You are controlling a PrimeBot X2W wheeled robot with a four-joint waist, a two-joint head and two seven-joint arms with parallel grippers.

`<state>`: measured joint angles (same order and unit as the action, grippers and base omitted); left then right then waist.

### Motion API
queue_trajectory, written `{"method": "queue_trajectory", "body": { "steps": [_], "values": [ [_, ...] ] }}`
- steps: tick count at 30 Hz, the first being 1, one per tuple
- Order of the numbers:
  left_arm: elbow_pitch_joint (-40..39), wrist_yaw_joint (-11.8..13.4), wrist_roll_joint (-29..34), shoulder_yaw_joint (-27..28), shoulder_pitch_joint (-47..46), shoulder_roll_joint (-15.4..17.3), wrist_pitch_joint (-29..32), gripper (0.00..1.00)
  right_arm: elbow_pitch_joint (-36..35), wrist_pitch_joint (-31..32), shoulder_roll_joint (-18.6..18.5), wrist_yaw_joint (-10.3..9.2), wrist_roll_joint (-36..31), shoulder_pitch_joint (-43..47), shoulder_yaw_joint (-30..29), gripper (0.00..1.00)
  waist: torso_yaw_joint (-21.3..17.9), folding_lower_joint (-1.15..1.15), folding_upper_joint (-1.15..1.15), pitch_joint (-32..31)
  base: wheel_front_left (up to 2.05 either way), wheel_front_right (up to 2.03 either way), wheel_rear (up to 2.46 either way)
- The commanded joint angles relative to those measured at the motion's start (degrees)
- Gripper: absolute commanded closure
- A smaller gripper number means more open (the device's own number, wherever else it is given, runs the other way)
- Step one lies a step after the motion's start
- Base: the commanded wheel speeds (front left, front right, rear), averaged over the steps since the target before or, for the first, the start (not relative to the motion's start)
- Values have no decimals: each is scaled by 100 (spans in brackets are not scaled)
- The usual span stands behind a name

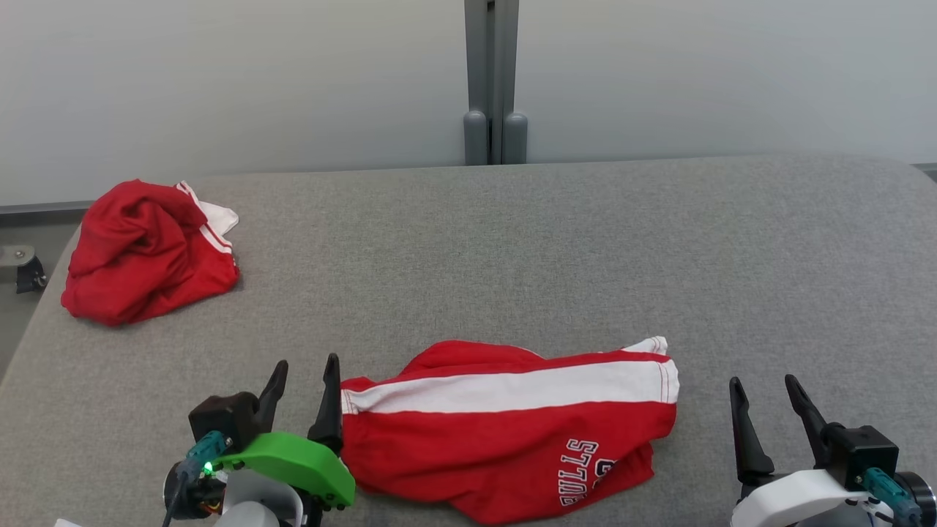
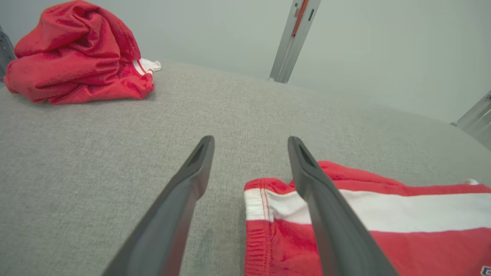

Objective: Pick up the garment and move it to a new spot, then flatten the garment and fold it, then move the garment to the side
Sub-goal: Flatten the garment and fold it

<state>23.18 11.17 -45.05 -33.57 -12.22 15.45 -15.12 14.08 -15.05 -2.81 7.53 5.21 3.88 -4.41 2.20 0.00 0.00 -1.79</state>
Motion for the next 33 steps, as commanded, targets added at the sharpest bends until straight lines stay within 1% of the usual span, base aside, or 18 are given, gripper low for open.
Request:
{"method": "queue_trajectory", "body": {
  "steps": [1,5,11,15,21,26,33],
  "values": [
    [-236,-62,214,190,184,-60,-2,0,-24,-19,-16,-8,24,-68,1,0,37,0,0,-79,0,0,0],
    [-718,-169,763,605,543,-217,-2,0,-94,-19,-15,-8,27,-118,53,0,15,0,0,-200,0,0,0],
    [-836,-324,1273,1070,971,-497,-3,0,-254,-19,-15,-8,65,-210,221,0,-55,0,0,-317,0,0,0],
    [-719,-456,1485,1295,1118,-685,-2,0,-262,-19,-15,-8,69,-198,295,0,-76,0,0,-353,0,0,0],
    [-492,-622,1688,1477,1223,-845,-3,0,-244,-19,-16,-8,112,-148,369,0,-88,0,0,-385,0,0,0],
    [-304,-773,1830,1605,1267,-930,-2,0,-202,-19,-16,-8,128,-106,388,0,-60,0,0,-426,0,0,0],
    [-170,-864,1930,1692,1255,-986,-2,0,-167,-19,-15,-8,132,-80,393,0,-31,0,0,-469,0,0,0]
  ]
}}
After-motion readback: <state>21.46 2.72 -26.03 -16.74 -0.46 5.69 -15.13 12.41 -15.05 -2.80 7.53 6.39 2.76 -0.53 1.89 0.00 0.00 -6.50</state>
